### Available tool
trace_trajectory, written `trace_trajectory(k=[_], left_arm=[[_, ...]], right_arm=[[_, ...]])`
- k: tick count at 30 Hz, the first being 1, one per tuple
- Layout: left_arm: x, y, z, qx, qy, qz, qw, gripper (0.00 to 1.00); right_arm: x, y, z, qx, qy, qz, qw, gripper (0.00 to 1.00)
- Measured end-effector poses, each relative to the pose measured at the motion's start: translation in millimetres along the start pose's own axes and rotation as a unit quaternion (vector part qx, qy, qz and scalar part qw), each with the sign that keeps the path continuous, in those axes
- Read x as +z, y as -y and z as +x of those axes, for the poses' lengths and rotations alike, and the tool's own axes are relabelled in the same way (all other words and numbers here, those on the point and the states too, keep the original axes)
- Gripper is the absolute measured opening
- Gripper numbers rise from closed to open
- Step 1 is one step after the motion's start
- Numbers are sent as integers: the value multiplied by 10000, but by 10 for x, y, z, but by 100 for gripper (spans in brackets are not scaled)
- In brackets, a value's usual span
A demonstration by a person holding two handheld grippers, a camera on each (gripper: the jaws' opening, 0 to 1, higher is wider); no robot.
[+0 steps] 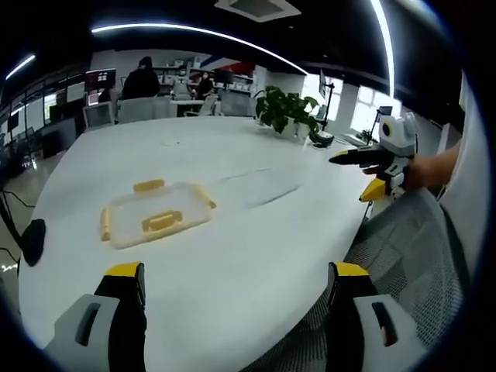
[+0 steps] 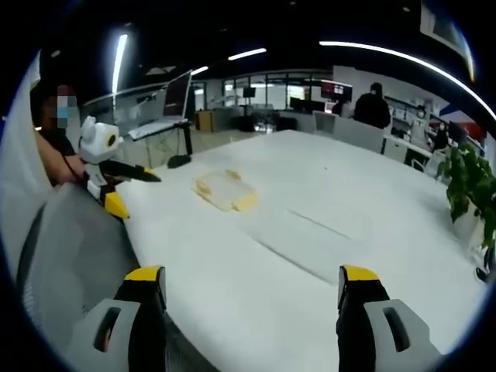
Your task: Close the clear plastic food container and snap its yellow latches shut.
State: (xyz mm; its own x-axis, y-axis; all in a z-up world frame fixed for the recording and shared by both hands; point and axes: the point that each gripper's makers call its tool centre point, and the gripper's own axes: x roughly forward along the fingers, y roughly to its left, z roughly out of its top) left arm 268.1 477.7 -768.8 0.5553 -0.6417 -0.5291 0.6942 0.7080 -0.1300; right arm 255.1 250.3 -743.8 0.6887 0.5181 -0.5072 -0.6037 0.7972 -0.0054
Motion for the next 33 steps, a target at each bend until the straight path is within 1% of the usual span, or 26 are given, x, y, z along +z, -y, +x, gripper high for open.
trace_trajectory(k=[6,9,12,14,16,29,33], left_arm=[[15,27,9,-54,-13,103,9999,99],[16,30,11,-82,-25,107,9999,99],[25,36,15,-120,-19,82,9999,99],[13,39,18,-148,-62,107,9998,96],[39,53,14,-177,-45,147,9997,94],[72,-18,43,-133,-59,212,9997,94],[76,-45,58,-127,-79,227,9996,94]], right_arm=[[3,6,1,22,-17,-26,10000,93],[5,-5,7,60,-39,-7,10000,92],[3,-13,19,94,-64,-90,9999,91],[-9,-9,28,109,-102,-93,9998,91],[-11,-2,35,123,-107,-106,9998,90],[36,30,124,209,-141,-247,9994,90],[45,30,174,253,-193,-265,9991,88]])
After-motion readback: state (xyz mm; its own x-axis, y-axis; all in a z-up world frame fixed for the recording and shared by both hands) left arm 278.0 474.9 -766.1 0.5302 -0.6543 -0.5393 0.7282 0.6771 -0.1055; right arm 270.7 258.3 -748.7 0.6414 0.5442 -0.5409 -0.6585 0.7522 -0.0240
